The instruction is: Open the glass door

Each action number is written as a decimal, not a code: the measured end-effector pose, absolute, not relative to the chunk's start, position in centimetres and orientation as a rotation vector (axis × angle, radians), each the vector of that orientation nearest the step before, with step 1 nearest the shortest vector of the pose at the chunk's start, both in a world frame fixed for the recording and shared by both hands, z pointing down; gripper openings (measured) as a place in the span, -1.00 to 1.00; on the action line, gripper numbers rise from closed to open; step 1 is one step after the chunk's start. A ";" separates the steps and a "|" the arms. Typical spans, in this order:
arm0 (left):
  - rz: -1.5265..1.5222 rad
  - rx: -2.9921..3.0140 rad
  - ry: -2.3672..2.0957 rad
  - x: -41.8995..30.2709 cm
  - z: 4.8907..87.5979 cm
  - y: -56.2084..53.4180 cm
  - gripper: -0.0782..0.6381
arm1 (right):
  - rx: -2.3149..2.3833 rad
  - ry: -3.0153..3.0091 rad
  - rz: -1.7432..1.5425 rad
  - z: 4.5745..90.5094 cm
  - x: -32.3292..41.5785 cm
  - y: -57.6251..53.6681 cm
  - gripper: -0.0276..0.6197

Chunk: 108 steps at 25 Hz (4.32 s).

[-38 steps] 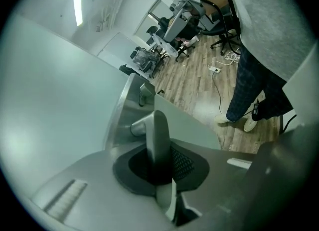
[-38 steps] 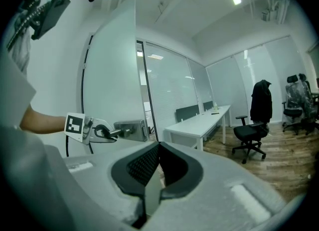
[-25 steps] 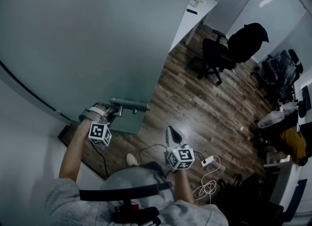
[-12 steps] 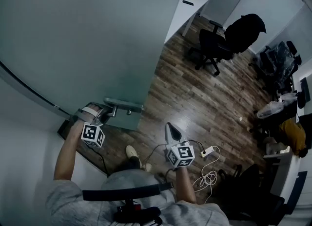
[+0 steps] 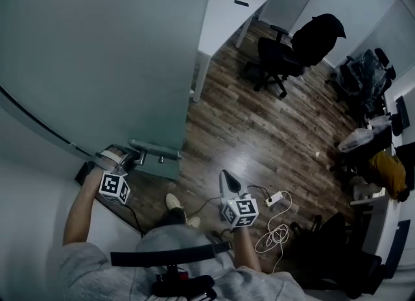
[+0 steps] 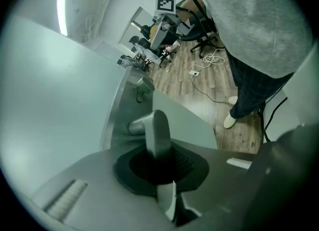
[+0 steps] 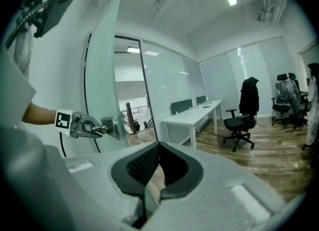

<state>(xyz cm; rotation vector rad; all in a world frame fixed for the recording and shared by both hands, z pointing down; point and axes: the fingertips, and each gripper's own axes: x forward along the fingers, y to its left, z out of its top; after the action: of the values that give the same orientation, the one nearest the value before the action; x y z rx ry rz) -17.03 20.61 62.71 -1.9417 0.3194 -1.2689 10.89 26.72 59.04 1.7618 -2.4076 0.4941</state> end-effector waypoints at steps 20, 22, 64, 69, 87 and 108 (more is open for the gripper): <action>-1.354 -1.903 0.239 -19.2 63.5 25.4 -0.71 | 1.793 -2.428 0.473 58.9 11.6 27.7 -0.91; -1.358 -1.901 0.236 -19.2 63.5 25.7 -0.71 | 1.797 -2.431 0.470 58.8 11.8 27.7 -0.91; -0.890 -2.516 0.756 -16.7 53.8 29.5 -0.12 | 1.770 -2.478 0.477 58.8 10.4 28.5 -0.91; -0.630 -2.712 0.896 -14.6 51.2 30.3 -0.22 | 1.766 -2.500 0.455 57.6 10.4 28.9 -0.91; -0.283 -2.933 1.119 -11.0 51.1 32.5 -0.56 | 1.744 -2.576 0.399 54.4 9.7 32.8 -0.91; -0.212 -2.930 1.188 -11.2 51.0 33.2 -0.77 | 1.684 -2.627 0.381 53.7 8.4 33.8 -0.91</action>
<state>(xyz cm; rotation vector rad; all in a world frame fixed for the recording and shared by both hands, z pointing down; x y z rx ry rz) -11.23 33.22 50.99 -2.9303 1.1877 -0.2119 8.36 33.79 53.72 1.6845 -2.6273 0.3812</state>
